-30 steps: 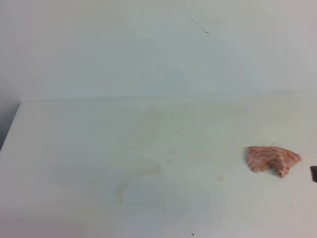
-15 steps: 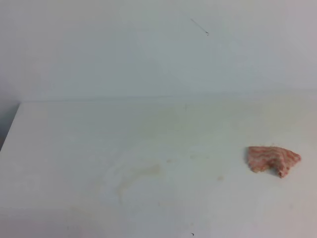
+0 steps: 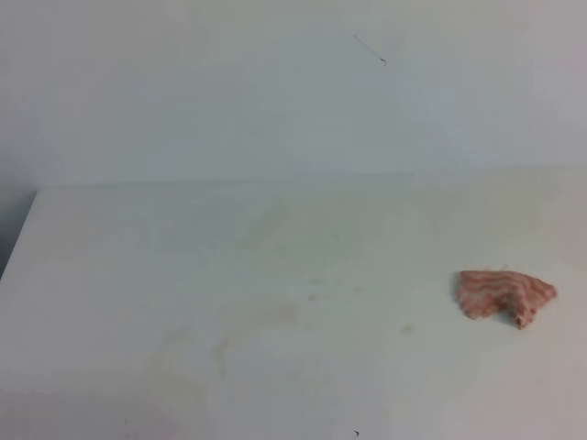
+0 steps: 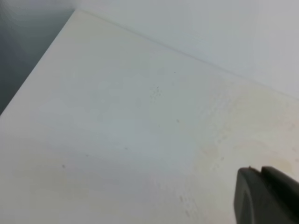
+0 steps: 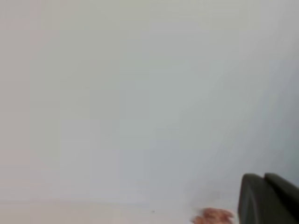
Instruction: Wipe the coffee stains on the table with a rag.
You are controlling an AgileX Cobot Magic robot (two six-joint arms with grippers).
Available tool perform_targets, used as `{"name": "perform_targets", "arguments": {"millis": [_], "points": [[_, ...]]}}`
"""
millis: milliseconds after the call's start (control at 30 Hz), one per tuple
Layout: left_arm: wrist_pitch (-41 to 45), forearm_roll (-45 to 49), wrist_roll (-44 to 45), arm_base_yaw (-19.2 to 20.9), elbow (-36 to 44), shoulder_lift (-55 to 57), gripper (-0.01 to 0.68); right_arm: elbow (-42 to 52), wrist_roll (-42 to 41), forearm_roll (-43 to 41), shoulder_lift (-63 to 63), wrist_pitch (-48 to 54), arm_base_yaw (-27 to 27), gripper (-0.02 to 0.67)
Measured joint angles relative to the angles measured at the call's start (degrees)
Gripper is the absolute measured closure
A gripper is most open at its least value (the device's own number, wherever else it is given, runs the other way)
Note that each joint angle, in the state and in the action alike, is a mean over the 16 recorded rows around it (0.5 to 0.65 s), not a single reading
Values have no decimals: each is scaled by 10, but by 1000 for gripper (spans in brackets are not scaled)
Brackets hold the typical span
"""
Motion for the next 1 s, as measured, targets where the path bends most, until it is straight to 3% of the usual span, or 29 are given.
{"name": "perform_targets", "arguments": {"millis": [200,467,733,1000], "points": [[0,0,0,0,0,0,672,5,12,48,-44,-2,-99,653],[1,0,0,1,0,0,672,85,-12,229,-104,-58,-195,653],[1,0,0,1,0,0,672,272,-46,382,-149,-235,-219,653],[1,0,0,1,0,0,672,398,-66,394,-212,-309,-221,653]]}}
